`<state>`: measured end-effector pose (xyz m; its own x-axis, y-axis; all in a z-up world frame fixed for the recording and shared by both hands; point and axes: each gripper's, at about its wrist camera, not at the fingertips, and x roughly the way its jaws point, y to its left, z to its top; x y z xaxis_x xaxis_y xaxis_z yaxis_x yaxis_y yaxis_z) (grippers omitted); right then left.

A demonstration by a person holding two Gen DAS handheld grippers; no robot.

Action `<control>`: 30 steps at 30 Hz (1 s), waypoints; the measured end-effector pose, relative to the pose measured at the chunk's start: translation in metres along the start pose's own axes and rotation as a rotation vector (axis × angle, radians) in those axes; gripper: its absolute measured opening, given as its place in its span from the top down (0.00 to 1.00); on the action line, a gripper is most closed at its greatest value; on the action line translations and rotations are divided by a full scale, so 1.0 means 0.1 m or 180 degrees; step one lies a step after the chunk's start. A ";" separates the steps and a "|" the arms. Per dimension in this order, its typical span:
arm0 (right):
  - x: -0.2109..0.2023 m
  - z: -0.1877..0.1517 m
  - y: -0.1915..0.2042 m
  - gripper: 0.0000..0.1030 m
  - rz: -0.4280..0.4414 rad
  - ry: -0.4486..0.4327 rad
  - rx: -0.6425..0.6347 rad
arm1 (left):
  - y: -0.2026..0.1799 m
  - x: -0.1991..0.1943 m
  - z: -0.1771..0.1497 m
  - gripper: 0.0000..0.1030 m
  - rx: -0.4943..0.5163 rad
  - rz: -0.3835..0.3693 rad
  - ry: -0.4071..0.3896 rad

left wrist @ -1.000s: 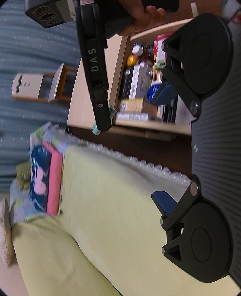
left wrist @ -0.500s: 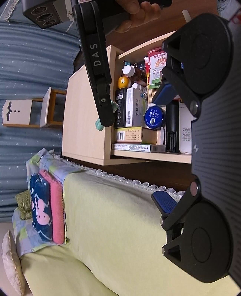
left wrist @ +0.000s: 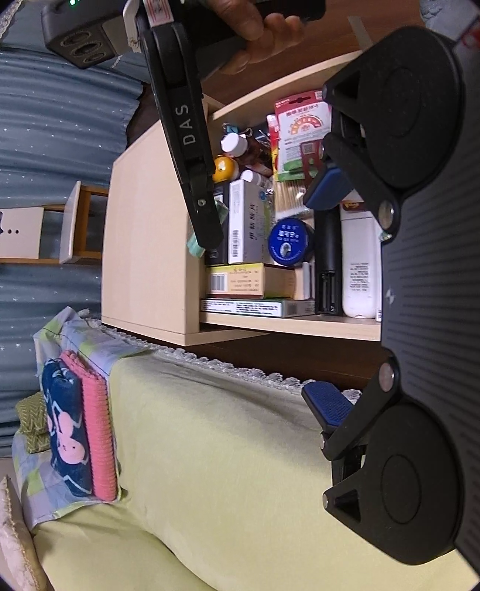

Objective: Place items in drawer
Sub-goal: 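Carry the teal batteries with the right tool to the open drawer, then lower the batteries into the drawer beside the white box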

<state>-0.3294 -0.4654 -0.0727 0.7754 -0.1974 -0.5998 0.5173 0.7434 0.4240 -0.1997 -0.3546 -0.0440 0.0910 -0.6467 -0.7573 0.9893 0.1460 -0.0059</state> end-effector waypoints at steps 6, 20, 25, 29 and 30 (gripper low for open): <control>0.21 -0.10 -0.11 0.83 -0.0007 0.0217 -0.0120 | 0.02 0.05 -0.05 0.03 0.0038 -0.0026 0.0060; 0.68 -0.36 -0.18 0.83 0.0158 0.0704 -0.0690 | 0.02 0.13 -0.13 0.03 0.0215 -0.0066 0.0120; 0.82 -0.43 -0.18 0.83 0.0222 0.0813 -0.0858 | 0.07 0.15 -0.16 0.03 0.0224 -0.0045 0.0158; 0.92 -0.46 -0.17 0.83 0.0244 0.0885 -0.0949 | 0.10 0.17 -0.18 0.03 0.0219 -0.0045 0.0194; 0.95 -0.47 -0.16 0.83 0.0250 0.0902 -0.0978 | 0.11 0.18 -0.19 0.03 0.0220 -0.0043 0.0205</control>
<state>-0.2812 -0.4660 -0.1683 0.6558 0.0191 -0.7547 0.2952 0.9136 0.2797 -0.1895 -0.3504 -0.0697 0.0721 -0.5986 -0.7978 0.9961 0.0841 0.0269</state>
